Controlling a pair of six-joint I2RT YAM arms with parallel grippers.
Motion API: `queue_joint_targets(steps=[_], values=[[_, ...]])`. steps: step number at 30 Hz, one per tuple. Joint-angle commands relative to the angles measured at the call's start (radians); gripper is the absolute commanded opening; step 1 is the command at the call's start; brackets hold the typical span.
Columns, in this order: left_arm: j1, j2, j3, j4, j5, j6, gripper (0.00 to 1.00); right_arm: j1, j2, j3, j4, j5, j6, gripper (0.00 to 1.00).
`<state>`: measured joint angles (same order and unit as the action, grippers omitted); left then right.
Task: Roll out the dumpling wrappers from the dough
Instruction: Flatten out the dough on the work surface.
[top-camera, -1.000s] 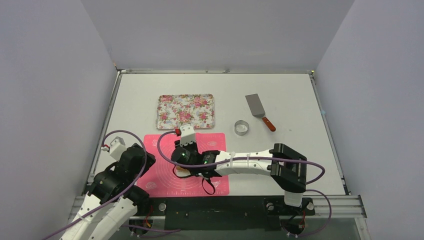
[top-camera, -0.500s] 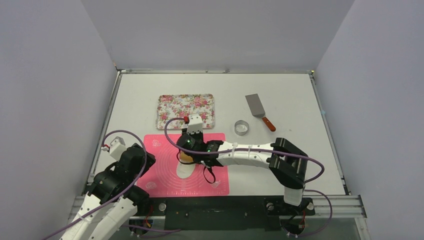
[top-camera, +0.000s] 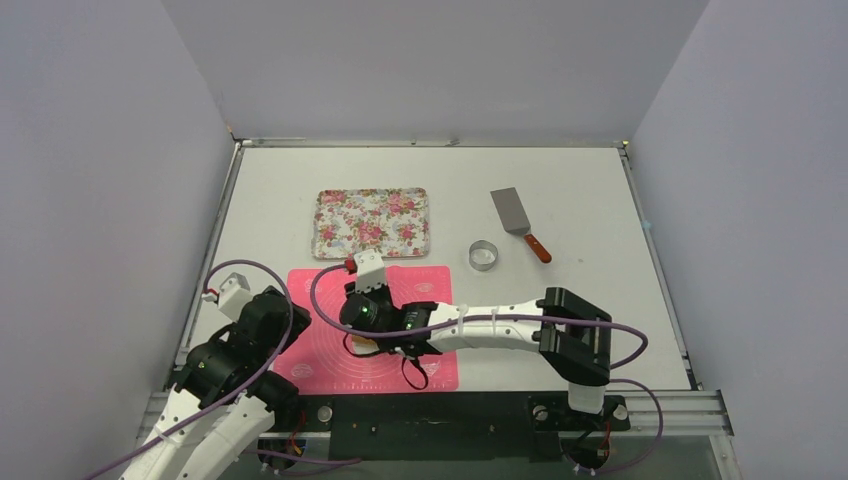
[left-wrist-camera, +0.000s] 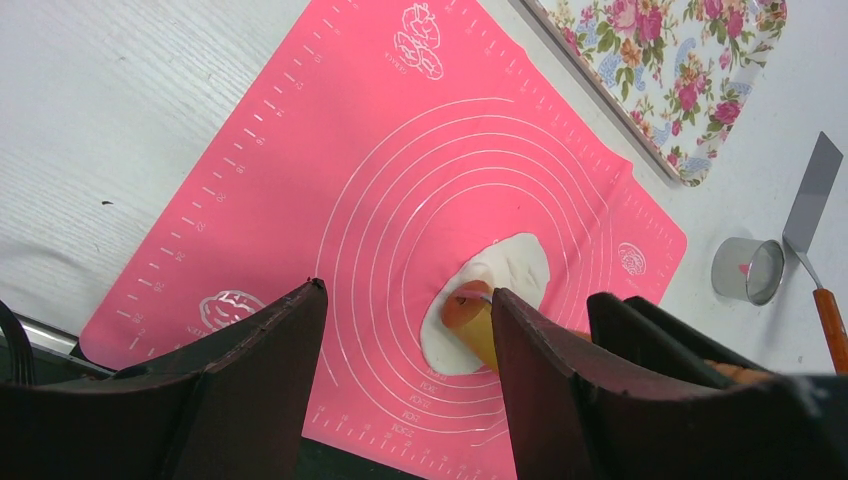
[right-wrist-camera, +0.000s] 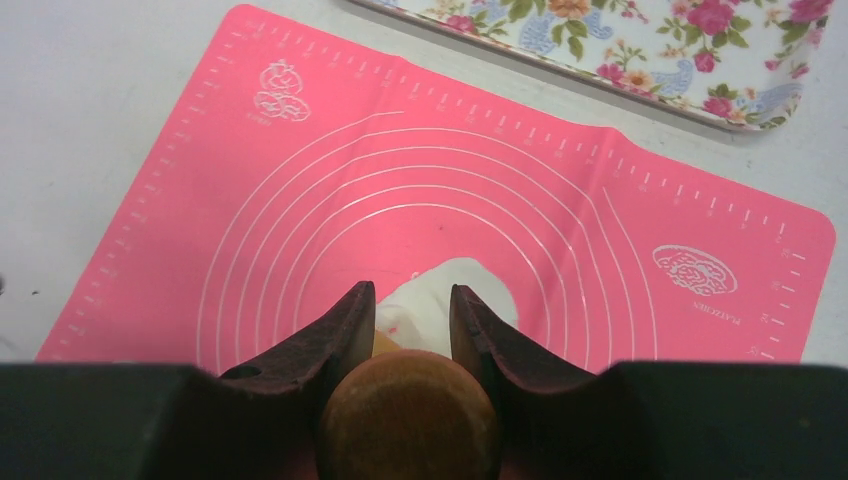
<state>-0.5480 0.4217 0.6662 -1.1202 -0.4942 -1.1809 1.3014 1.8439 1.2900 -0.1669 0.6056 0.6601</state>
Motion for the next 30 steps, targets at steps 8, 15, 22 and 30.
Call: queue_joint_targets(steps=[8,15,22,30], values=[[0.003,0.005,0.042,-0.003,-0.023,0.003,0.59,-0.030,0.039,-0.008,0.036,-0.026,0.025,0.00],[0.003,0.006,0.048,-0.013,-0.024,0.001,0.59,-0.121,0.044,-0.033,0.061,0.014,-0.018,0.00],[0.003,0.008,0.051,-0.018,-0.026,-0.001,0.59,-0.087,0.035,-0.063,0.116,-0.019,-0.033,0.00],[0.004,-0.005,0.048,-0.015,-0.024,-0.003,0.59,0.004,-0.001,-0.194,0.309,-0.037,-0.026,0.00]])
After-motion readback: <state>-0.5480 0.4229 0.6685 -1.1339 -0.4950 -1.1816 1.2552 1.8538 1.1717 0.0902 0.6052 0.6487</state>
